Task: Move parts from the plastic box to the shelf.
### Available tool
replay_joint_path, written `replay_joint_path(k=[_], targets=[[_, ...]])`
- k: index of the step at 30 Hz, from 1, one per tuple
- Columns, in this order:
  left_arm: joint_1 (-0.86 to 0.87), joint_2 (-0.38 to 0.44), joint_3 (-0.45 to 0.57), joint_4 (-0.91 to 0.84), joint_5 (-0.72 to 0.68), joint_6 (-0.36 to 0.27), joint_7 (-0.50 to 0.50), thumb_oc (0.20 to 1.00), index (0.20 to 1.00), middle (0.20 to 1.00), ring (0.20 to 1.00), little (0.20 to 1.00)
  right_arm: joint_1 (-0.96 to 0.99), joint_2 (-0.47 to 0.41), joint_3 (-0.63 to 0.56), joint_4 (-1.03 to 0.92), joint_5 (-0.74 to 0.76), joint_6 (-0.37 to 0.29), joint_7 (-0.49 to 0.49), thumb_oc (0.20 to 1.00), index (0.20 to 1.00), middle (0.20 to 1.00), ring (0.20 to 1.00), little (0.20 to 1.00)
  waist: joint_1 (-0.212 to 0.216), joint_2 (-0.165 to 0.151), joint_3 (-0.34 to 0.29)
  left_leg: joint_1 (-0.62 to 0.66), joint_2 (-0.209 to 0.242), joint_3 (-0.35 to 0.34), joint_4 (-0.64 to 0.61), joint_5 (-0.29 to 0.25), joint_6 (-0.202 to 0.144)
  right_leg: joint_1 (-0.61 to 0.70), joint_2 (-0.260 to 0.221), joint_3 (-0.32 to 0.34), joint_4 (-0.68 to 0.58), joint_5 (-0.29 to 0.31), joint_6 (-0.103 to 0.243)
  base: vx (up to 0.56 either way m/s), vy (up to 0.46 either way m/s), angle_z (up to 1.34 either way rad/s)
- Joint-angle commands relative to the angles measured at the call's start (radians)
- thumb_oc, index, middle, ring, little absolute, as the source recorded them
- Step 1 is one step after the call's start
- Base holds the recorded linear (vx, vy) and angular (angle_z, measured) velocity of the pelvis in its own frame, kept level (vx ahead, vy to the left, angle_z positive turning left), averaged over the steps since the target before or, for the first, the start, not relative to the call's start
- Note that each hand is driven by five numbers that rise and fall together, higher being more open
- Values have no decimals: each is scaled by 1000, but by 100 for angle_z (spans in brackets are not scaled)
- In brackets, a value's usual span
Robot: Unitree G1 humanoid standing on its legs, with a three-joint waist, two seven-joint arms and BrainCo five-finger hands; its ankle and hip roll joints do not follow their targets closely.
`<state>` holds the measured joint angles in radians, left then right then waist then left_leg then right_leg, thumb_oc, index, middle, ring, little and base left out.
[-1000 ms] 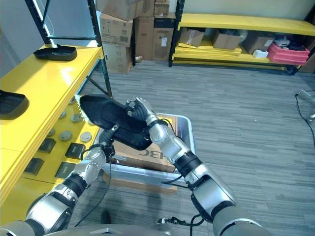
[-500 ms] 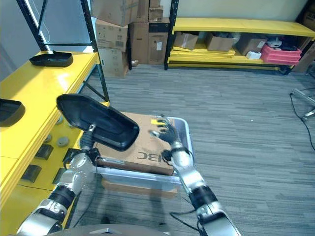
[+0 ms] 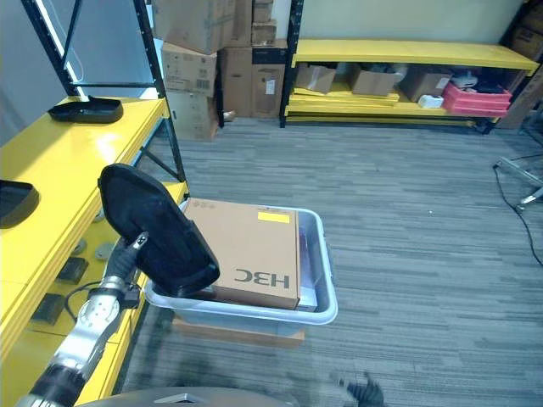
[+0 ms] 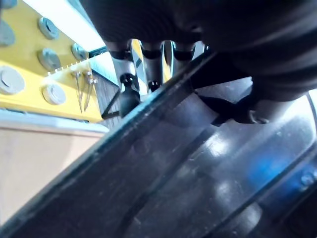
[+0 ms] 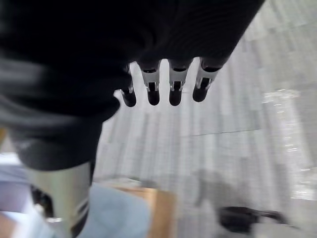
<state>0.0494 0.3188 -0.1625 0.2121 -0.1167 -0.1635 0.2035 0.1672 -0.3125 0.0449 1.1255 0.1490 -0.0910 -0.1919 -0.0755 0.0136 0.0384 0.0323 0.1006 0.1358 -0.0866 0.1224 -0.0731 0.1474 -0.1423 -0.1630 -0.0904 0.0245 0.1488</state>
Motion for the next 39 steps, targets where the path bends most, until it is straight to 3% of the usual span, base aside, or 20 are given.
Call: replay_joint_path(k=[1, 5, 9, 11, 12, 14, 16, 17, 18, 22, 23, 26, 27, 29, 31, 32, 33, 35, 36, 39], targets=[[-80, 24, 125, -106, -3, -121, -8, 200, 200, 200, 200, 200, -117, 35, 30, 110, -50, -10, 53, 1000, 1000, 1000, 1000, 1000, 41, 13, 57, 45, 55, -27, 34, -47, -51, -29, 28, -13, 33, -24, -24, -35, -151, 1], [-56, 10, 160, -163, -34, -133, 1, 200, 200, 200, 200, 200, -139, 44, 77, 154, -92, 5, 74, 1000, 1000, 1000, 1000, 1000, 61, 31, 91, 6, 69, -63, 64, -21, -69, -30, 45, -32, 33, -32, -41, -72, -148, 12], [-61, 8, 183, -256, -32, -152, 11, 200, 200, 200, 200, 200, -168, 33, 136, 183, -164, 27, 98, 1000, 1000, 1000, 1000, 1000, 104, 66, 144, -91, 60, -165, 60, 70, -117, -31, 50, -123, 9, -39, -56, -166, -156, 70], [-67, 12, 177, -273, -16, -151, 10, 200, 200, 200, 200, 200, -169, 27, 138, 203, -182, 35, 105, 1000, 1000, 1000, 1000, 1000, 116, 68, 151, -119, 46, -155, 74, 76, -111, -26, 39, -165, 5, -38, -56, -92, -98, 95], [-67, 24, 181, -304, 1, -145, 8, 200, 200, 200, 200, 200, -176, 19, 128, 215, -187, 41, 104, 1000, 1000, 1000, 1000, 1000, 123, 66, 144, -141, 38, -98, 99, 70, -93, -23, 30, -220, 6, -40, -58, -113, -109, 84], [-65, 32, 185, -311, 13, -145, 7, 200, 200, 200, 200, 200, -173, 19, 114, 222, -175, 43, 105, 1000, 1000, 1000, 1000, 1000, 124, 63, 141, -143, 39, -63, 118, 56, -85, -21, 25, -242, 6, -40, -59, -110, -94, 141], [-58, 55, 218, -356, 45, -147, 19, 200, 200, 200, 200, 200, -178, 22, 70, 224, -118, 48, 95, 1000, 1000, 1000, 1000, 1000, 131, 39, 125, -106, 12, 30, 223, -68, -51, -26, -8, -323, 13, -32, -67, -151, -56, 101], [-60, 59, 220, -361, 46, -148, 19, 200, 200, 200, 200, 200, -178, 24, 68, 223, -114, 49, 96, 1000, 1000, 1000, 1000, 1000, 131, 34, 115, -85, 8, 43, 237, -113, -55, -18, -7, -326, 11, -44, -63, -126, -6, 57], [-59, 59, 220, -364, 46, -147, 19, 200, 200, 200, 200, 200, -178, 25, 68, 222, -114, 49, 96, 1000, 1000, 1000, 1000, 1000, 130, 33, 120, -94, 5, 54, 242, -99, -44, -26, -14, -342, 15, -30, -68, -1, -15, 116], [-85, 82, 225, -408, 66, -153, 11, 200, 200, 200, 200, 200, -163, 41, 72, 226, -127, 58, 110, 1000, 1000, 1000, 1000, 1000, 130, 12, 84, -43, -22, 127, 291, -215, -31, -22, -34, -441, 40, -38, -62, -56, 70, 133], [-88, 107, 225, -421, 103, -150, 10, 200, 200, 200, 200, 200, -160, 49, 69, 234, -137, 65, 113, 1000, 1000, 1000, 1000, 1000, 135, 18, 59, -9, -32, 113, 195, -207, -20, -21, -37, -476, 51, -23, -48, -8, 157, 149], [-101, 136, 218, -439, 130, -146, 16, 200, 200, 200, 200, 200, -169, 56, 69, 232, -141, 67, 104, 1000, 1000, 1000, 1000, 1000, 139, 6, 44, 1, -47, 91, 146, -196, -7, -26, -50, -492, 67, -11, -37, 30, 203, 104], [-99, 152, 221, -474, 122, -140, 11, 200, 200, 200, 200, 200, -192, 64, 74, 240, -165, 79, 92, 1000, 1000, 1000, 1000, 1000, 153, -4, 40, 12, -72, 67, 123, -205, 27, -36, -85, -512, 139, -22, -29, 61, 350, 52], [-101, 164, 215, -485, 116, -141, 10, 200, 200, 200, 200, 200, -209, 74, 81, 217, -162, 76, 90, 1000, 1000, 1000, 1000, 1000, 151, -7, 56, 31, -85, 63, 115, -214, 54, -65, -121, -503, 241, -17, -18, 52, 309, 37], [-115, 181, 199, -491, 112, -143, 9, 200, 200, 200, 200, 200, -228, 86, 81, 186, -143, 69, 81, 1000, 1000, 1000, 1000, 1000, 130, -13, 77, 52, -101, 36, 94, -216, 75, -122, -149, -425, 339, 4, 10, 9, 186, 33], [-117, 182, 200, -490, 111, -143, 9, 200, 200, 200, 200, 200, -229, 88, 81, 185, -143, 70, 80, 1000, 1000, 1000, 1000, 1000, 131, -15, 78, 53, -104, 38, 91, -215, 77, -127, -153, -420, 347, 2, 13, -5, 86, 25], [-135, 182, 183, -483, 107, -145, 16, 200, 200, 200, 200, 200, -241, 97, 93, 166, -130, 62, 76, 1000, 1000, 1000, 1000, 1000, 110, -22, 83, 62, -104, 19, 64, -208, 78, -167, -116, -318, 351, -6, 18, -74, 19, 35], [-167, 187, 139, -464, 89, -153, 17, 200, 200, 200, 200, 200, -256, 110, 121, 146, -92, 45, 74, 1000, 1000, 1000, 1000, 1000, 67, -32, 83, 53, -111, -39, 41, -167, 75, -227, 16, -72, 281, -30, -3, -2, 16, 90], [-199, 190, 111, -451, 65, -159, 9, 200, 200, 200, 200, 200, -253, 114, 147, 135, -73, 35, 72, 1000, 1000, 1000, 1000, 1000, 48, -34, 87, 38, -122, -107, 47, -163, 77, -239, 82, 81, 244, -42, -19, 136, 9, 144], [-234, 188, 75, -423, 57, -159, 6, 200, 200, 200, 200, 200, -226, 117, 167, 137, -74, 30, 71, 1000, 1000, 1000, 1000, 1000, 33, -42, 79, 20, -137, -190, 62, -169, 82, -238, 116, 160, 206, -36, -34, 131, -73, 150]])
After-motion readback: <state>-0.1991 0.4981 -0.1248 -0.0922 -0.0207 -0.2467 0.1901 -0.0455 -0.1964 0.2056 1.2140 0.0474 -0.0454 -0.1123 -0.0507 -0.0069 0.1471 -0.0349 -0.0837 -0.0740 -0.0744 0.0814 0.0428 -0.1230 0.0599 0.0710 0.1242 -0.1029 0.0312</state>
